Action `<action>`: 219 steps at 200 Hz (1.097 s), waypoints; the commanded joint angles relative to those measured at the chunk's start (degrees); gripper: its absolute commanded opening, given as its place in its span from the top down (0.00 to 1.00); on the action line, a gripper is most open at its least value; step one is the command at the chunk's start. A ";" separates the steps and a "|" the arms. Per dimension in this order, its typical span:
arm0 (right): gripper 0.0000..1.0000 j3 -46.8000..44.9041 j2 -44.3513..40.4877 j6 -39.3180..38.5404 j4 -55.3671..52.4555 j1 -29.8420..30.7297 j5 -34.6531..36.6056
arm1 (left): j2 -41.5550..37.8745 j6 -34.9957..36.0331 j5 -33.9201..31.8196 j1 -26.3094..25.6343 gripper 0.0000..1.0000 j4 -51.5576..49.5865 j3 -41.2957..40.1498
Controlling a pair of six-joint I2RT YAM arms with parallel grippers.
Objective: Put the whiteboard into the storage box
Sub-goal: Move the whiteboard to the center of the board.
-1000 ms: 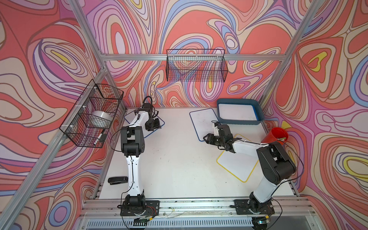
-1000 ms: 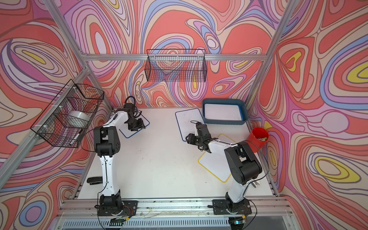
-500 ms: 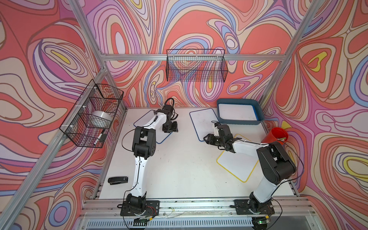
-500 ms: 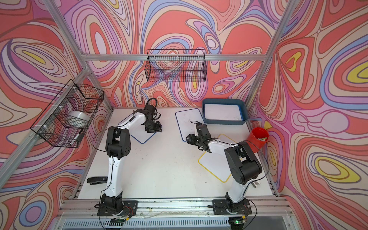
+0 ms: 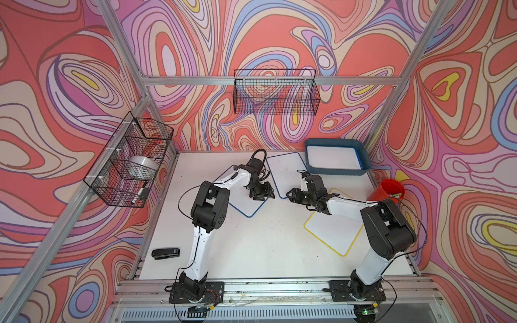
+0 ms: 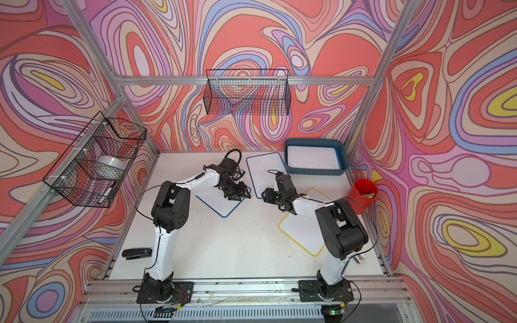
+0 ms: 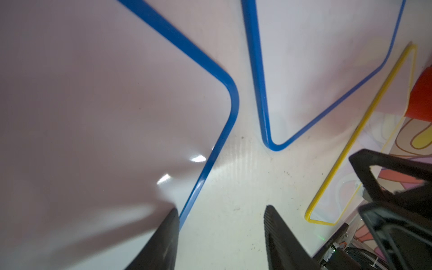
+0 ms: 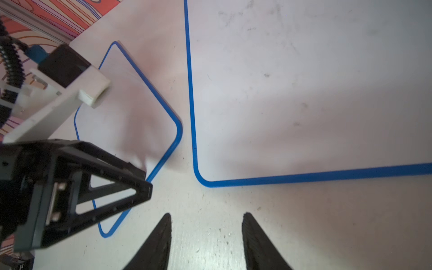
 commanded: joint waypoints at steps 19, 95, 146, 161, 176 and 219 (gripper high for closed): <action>0.49 1.36 0.38 -0.23 -0.63 0.10 -0.27 | -3.98 1.69 -4.01 -0.29 0.46 -1.17 0.42; 0.49 3.27 3.71 -0.43 -1.48 0.11 -3.06 | -7.76 6.33 -12.98 9.14 0.45 -1.07 0.84; 0.49 3.68 4.59 0.02 -1.28 0.37 -4.11 | -5.53 6.96 -18.33 19.16 0.45 1.19 2.21; 0.49 3.63 4.91 0.28 -1.01 0.37 -4.32 | -3.49 9.12 -23.45 19.53 0.44 0.88 4.01; 0.49 3.38 5.07 0.65 -0.18 0.37 -4.32 | -0.72 11.52 -26.73 19.91 0.44 -0.73 7.10; 0.49 3.83 5.77 0.64 -0.42 0.37 -4.50 | 6.68 14.84 -33.71 20.02 0.43 -2.08 20.73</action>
